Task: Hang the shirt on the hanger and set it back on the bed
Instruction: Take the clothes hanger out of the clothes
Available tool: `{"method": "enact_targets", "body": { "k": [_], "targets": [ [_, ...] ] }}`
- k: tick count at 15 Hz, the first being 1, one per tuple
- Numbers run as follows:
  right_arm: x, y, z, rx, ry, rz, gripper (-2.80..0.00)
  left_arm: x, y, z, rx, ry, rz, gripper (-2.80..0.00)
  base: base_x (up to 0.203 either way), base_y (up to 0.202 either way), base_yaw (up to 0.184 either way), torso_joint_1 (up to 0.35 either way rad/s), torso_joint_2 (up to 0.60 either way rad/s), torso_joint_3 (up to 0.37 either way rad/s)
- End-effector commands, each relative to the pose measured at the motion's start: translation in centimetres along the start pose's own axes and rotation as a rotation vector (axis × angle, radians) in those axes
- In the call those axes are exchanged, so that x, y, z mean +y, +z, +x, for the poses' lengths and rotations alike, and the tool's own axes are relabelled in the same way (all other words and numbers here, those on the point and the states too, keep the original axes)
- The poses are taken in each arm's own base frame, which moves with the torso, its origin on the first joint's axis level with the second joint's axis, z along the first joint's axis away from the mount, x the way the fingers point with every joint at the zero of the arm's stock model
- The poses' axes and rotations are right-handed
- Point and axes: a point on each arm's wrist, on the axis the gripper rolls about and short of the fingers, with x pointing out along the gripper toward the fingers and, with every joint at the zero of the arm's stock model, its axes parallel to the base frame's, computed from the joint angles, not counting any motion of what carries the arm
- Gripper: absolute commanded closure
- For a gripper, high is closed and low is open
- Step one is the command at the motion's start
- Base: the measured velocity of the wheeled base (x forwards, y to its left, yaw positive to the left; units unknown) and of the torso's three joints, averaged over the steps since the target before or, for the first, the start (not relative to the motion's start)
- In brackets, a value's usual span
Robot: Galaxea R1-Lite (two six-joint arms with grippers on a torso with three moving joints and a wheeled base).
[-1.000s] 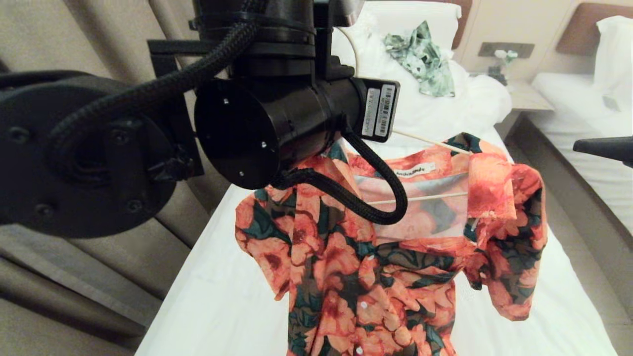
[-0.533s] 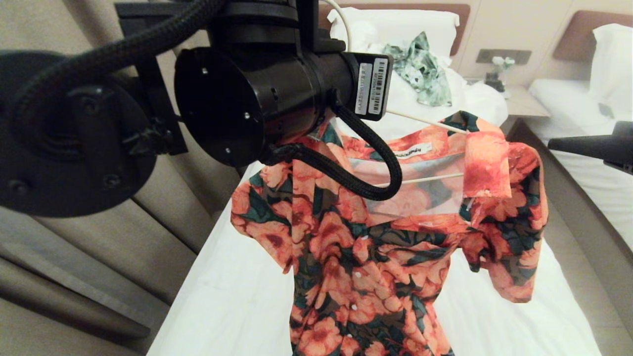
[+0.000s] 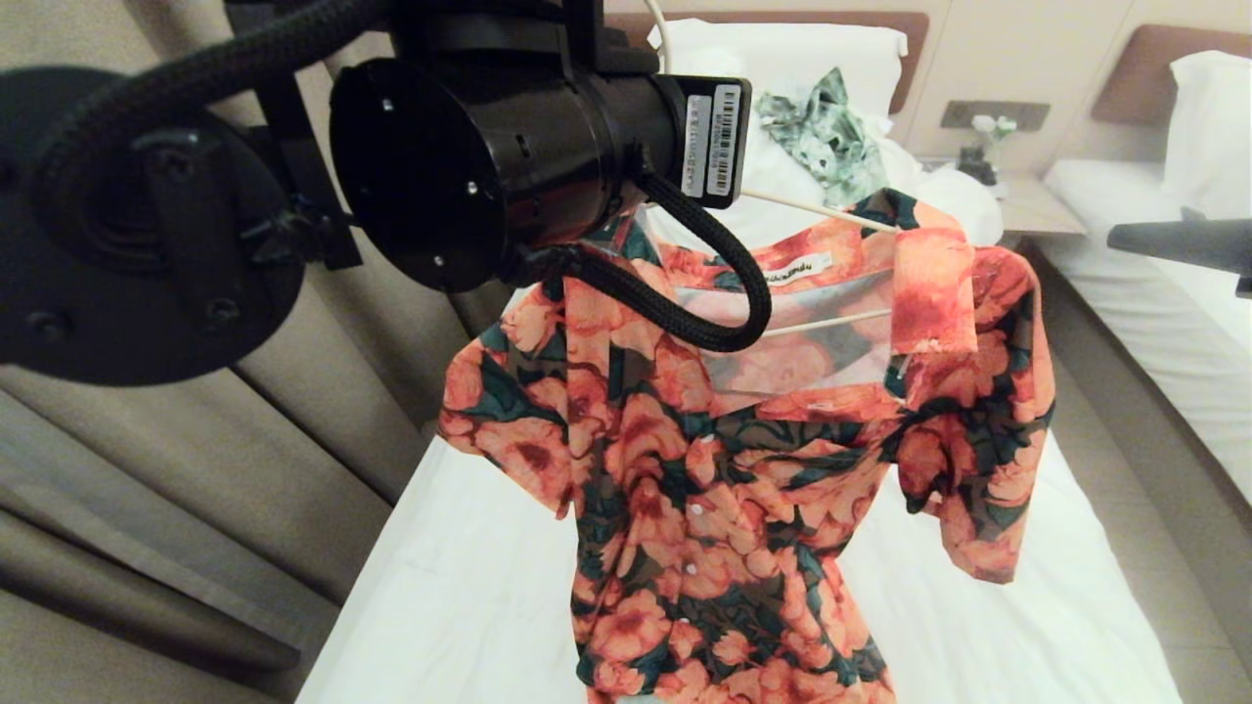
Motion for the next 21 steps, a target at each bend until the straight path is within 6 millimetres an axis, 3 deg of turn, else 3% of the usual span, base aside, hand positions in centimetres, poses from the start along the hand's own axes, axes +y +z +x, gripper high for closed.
{"method": "enact_targets", "body": {
  "k": [1,4,7,10,13,17,21],
  "targets": [
    [-1.0,0.3,0.2,0.038,-0.012,0.093,0.00,0.0,0.0,0.3,-0.003,0.008,0.001,0.00,0.000,0.000,0.000,0.000,0.00,0.000],
    [-0.5,-0.2,2.1,0.069,0.013,0.100,0.00,0.1,0.5,0.5,-0.016,0.013,-0.005,0.00,0.000,0.000,0.000,0.000,0.00,0.000],
    [1.2,-1.6,5.7,0.117,-0.163,0.021,0.00,0.3,0.9,1.1,-0.033,0.027,0.005,0.00,0.000,0.000,0.000,0.000,0.00,0.000],
    [4.1,-2.3,5.2,0.170,-0.132,-0.040,0.00,0.2,0.6,1.9,-0.030,0.036,0.010,0.00,0.000,0.000,0.000,0.000,0.00,0.000],
    [6.1,-3.8,7.0,0.283,-0.052,-0.095,0.00,-0.1,0.7,2.6,-0.034,0.038,0.008,0.00,0.000,0.000,0.000,0.000,0.00,0.000],
    [6.6,-5.6,10.0,0.373,-0.035,-0.097,0.00,-0.8,0.4,3.3,-0.033,0.036,0.008,0.00,0.000,0.000,0.000,0.000,0.00,0.000],
    [6.7,-6.4,11.9,0.240,0.010,-0.106,0.00,-2.9,-0.2,3.3,-0.017,-0.001,0.012,0.00,0.000,0.000,0.000,0.000,0.00,0.000]
  ]
}}
